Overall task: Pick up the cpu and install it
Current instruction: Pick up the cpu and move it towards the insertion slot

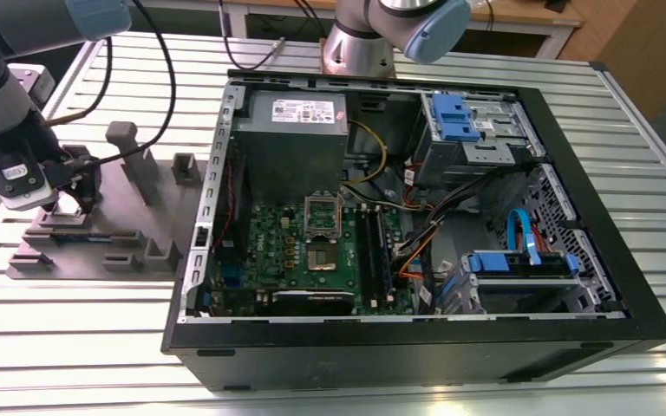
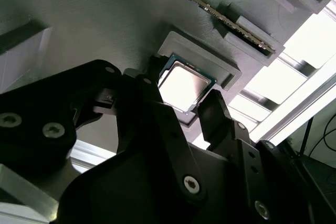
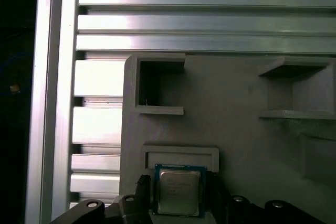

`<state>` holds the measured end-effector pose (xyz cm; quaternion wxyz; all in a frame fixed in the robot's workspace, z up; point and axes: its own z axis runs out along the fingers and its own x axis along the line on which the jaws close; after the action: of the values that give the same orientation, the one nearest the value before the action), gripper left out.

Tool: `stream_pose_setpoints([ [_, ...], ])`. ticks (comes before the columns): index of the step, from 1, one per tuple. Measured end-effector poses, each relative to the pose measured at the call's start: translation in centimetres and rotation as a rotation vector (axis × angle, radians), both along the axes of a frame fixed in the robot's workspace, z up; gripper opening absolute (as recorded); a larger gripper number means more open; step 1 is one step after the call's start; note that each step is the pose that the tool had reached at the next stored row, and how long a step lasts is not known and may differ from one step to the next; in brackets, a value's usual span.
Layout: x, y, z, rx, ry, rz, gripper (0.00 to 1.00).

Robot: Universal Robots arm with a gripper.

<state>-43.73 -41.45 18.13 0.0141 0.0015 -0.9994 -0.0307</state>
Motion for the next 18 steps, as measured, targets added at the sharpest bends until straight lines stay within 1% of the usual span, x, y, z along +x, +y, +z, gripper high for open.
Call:
stream_pose_setpoints([
  [6, 0.0, 0.0, 0.0, 0.0, 0.0, 0.006, 0.56],
  [18, 0.0, 0.02, 0.05, 0.0, 0.0, 0.006, 0.55],
])
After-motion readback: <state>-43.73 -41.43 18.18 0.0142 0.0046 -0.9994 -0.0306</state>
